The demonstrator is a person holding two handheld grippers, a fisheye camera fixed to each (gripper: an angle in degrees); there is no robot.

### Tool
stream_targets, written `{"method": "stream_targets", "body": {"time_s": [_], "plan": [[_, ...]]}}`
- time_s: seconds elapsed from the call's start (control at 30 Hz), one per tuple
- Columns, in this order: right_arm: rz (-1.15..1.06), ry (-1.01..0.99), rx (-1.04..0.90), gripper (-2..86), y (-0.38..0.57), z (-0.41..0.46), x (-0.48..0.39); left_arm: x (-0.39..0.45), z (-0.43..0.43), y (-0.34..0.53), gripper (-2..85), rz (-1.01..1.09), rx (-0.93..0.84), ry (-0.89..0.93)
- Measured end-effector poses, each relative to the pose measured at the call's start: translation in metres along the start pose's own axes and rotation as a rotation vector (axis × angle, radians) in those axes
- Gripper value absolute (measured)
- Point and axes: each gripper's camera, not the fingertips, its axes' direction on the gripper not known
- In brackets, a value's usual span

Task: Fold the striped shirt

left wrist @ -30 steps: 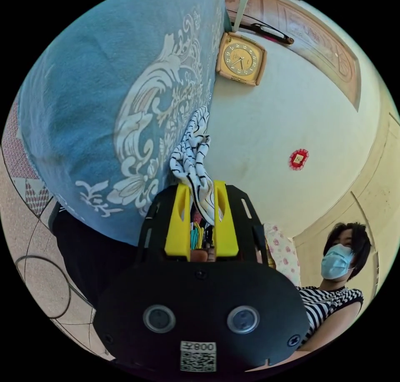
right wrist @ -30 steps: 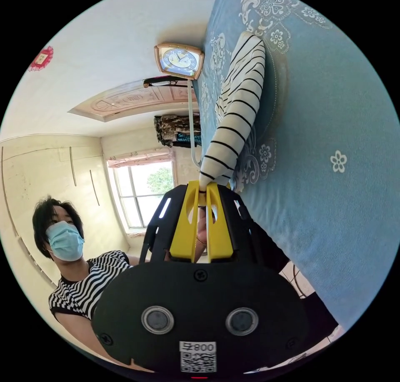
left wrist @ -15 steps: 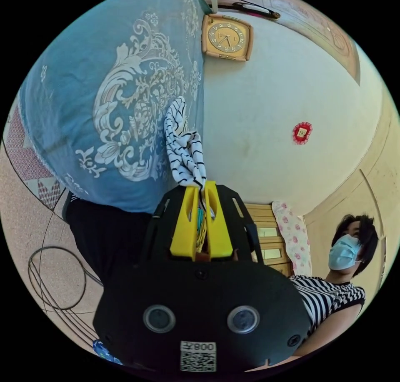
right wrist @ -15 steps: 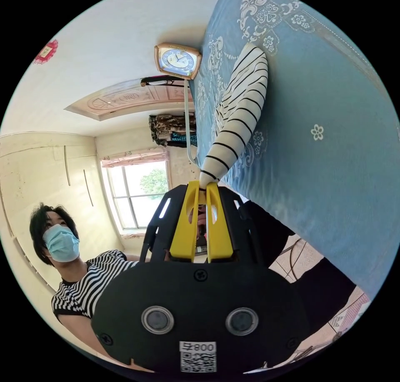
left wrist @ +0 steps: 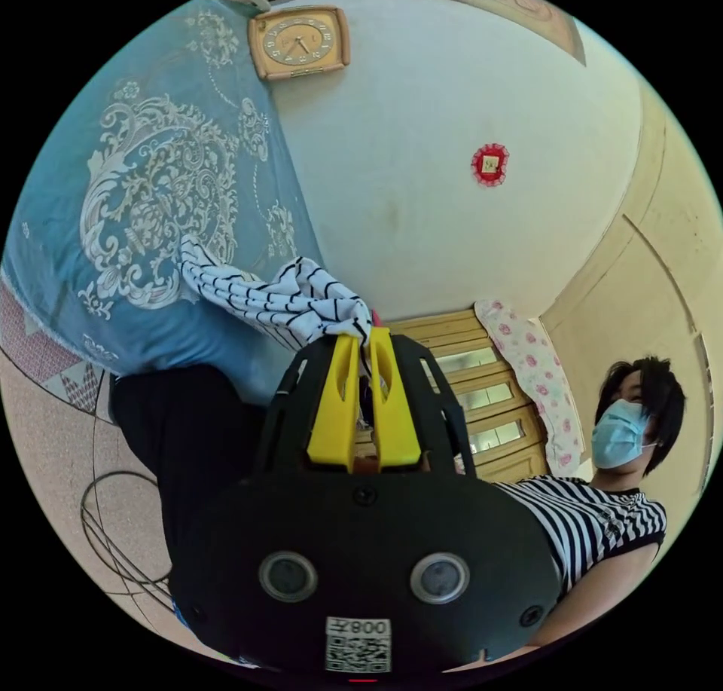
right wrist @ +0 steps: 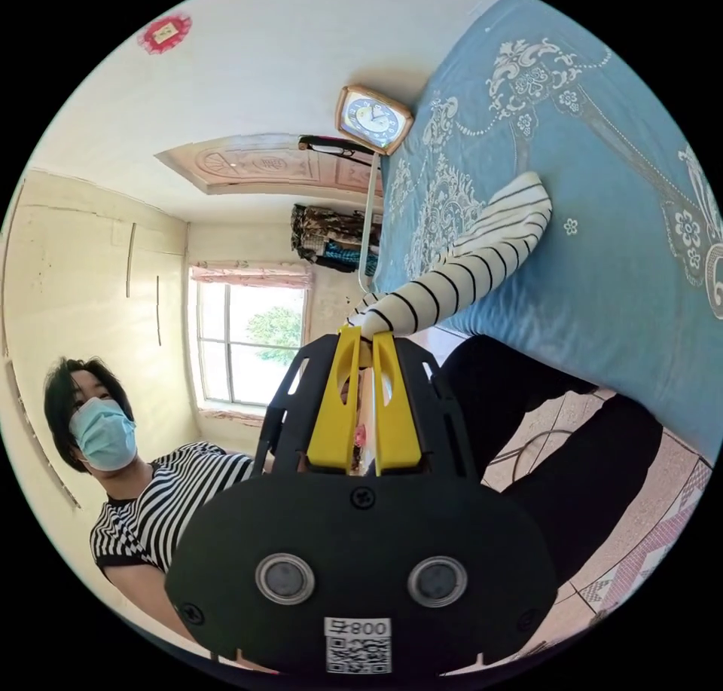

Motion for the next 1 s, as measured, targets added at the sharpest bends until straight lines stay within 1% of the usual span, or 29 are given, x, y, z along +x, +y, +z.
{"method": "stream_targets", "body": {"time_s": [0.4, 0.8, 1.0], "plan": [[-0.213, 0.015, 0.176, 1.6, 0.122, -0.101, -0.124, 0.151, 0.059, 0.022, 3.4, 0.22, -0.156, 0.128], [-0.31, 0.07, 0.339, 1.9, 0.225, -0.196, -0.211, 0.269, 0.139, 0.038, 3.5, 0.286, -0.36, 0.21], [-0.288, 0.099, 0.372, 1.9, 0.227, -0.242, -0.229, 0.318, 0.187, 0.029, 3.4, 0.287, -0.447, 0.191]]}}
